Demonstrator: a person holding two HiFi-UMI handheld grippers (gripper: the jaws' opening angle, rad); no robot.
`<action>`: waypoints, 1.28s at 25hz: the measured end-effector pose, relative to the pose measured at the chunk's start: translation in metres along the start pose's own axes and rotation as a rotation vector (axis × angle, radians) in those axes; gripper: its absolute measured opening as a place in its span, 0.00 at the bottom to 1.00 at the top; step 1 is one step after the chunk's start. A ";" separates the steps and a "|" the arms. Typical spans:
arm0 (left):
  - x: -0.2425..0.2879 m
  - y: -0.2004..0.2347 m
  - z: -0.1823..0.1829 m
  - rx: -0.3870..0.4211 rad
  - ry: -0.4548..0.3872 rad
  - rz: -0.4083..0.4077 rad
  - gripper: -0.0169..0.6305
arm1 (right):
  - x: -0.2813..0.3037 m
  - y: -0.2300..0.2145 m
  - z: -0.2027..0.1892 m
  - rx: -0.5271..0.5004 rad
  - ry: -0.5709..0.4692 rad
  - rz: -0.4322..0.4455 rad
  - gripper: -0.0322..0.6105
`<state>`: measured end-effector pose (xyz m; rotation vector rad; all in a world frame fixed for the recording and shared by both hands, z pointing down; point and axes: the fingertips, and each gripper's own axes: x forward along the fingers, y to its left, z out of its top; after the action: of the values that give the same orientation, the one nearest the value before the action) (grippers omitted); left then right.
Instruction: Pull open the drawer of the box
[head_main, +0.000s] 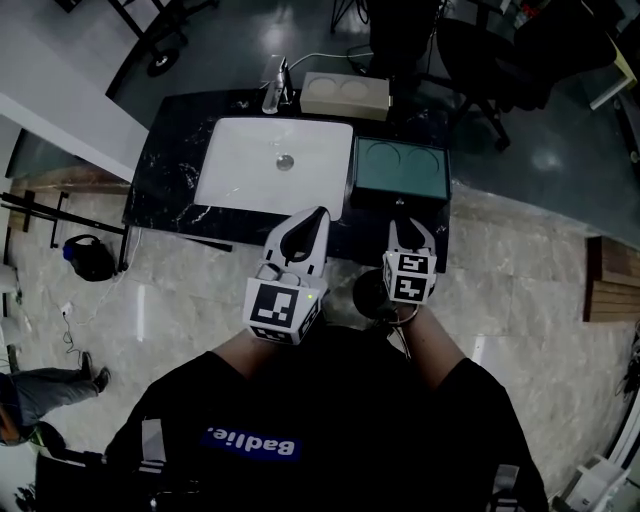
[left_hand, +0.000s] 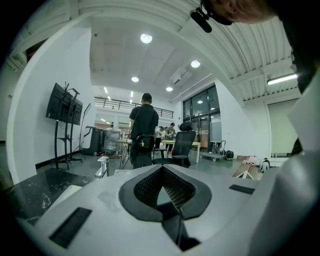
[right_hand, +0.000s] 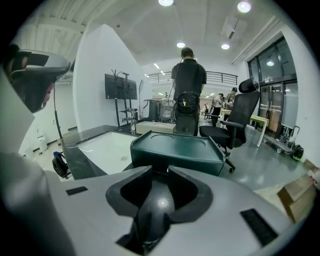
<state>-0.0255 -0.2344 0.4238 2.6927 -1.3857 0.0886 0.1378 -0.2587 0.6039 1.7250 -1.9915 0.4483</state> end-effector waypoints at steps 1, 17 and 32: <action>-0.002 0.001 0.000 0.000 0.000 0.003 0.01 | 0.002 0.000 -0.001 -0.002 0.004 -0.003 0.17; -0.018 0.017 -0.006 0.015 0.020 0.033 0.01 | 0.041 -0.011 -0.021 0.016 0.081 -0.065 0.17; -0.023 0.022 -0.010 -0.004 0.035 0.040 0.01 | 0.062 -0.016 -0.025 0.074 0.118 -0.083 0.22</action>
<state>-0.0562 -0.2274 0.4328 2.6478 -1.4280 0.1363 0.1503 -0.2999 0.6580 1.7757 -1.8344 0.5884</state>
